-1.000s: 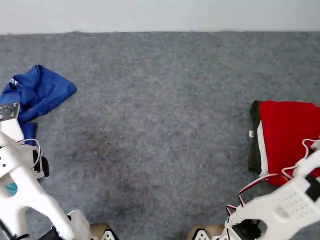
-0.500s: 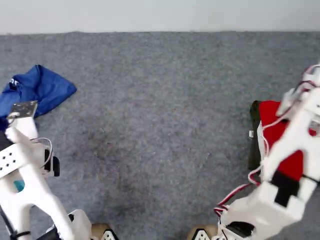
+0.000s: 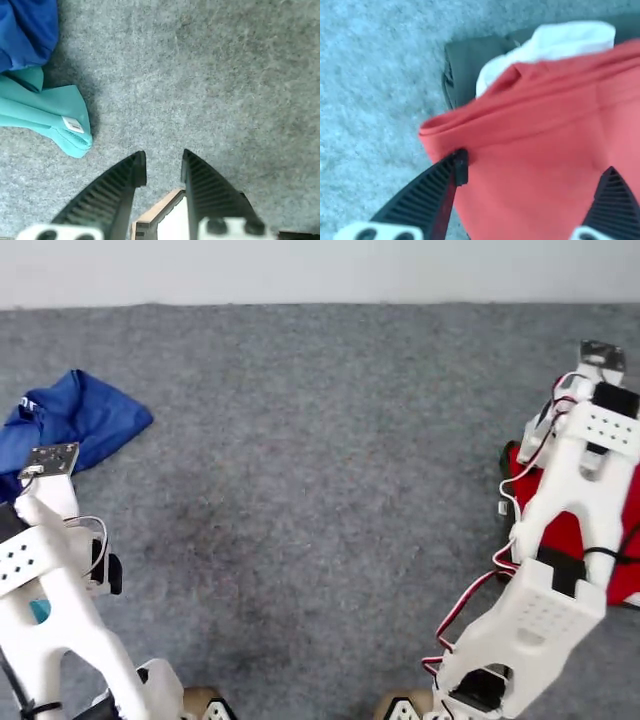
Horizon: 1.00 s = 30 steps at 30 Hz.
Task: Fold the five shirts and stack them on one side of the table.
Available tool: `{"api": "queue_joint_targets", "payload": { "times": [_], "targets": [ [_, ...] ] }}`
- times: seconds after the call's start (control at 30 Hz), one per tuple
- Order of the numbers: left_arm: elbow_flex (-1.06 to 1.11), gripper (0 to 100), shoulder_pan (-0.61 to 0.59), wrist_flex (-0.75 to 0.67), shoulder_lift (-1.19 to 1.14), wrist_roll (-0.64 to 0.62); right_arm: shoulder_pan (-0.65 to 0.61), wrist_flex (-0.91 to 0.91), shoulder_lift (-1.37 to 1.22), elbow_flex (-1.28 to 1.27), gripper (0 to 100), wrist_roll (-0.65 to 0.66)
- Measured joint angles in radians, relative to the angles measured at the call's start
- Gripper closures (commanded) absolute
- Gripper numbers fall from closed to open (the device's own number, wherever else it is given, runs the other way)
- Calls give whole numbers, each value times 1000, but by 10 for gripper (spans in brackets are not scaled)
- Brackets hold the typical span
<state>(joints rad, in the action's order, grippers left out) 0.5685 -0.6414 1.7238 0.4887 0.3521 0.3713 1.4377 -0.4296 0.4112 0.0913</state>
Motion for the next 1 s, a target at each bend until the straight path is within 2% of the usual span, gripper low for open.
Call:
{"api": "queue_joint_targets", "payload": {
  "times": [0.33, 0.53, 0.63, 0.73, 0.9, 1.0],
  "targets": [
    [0, 869, 0, 0, 0, 2, -17, -25, -8, 2, 608, 0],
    [0, 867, 0, 0, 0, 2, -18, 166, 115, 109, 608, 3],
    [0, 867, 0, 0, 0, 2, -26, 282, 238, 153, 608, 68],
    [-15, 867, -6, -32, 0, -3, -35, 313, 358, 129, 608, 138],
    [-101, 866, -126, -133, 0, -127, -37, 315, 502, -2, 608, 193],
    [-123, 866, -210, -163, 0, -161, -37, 315, 528, -58, 608, 198]
  ]
}}
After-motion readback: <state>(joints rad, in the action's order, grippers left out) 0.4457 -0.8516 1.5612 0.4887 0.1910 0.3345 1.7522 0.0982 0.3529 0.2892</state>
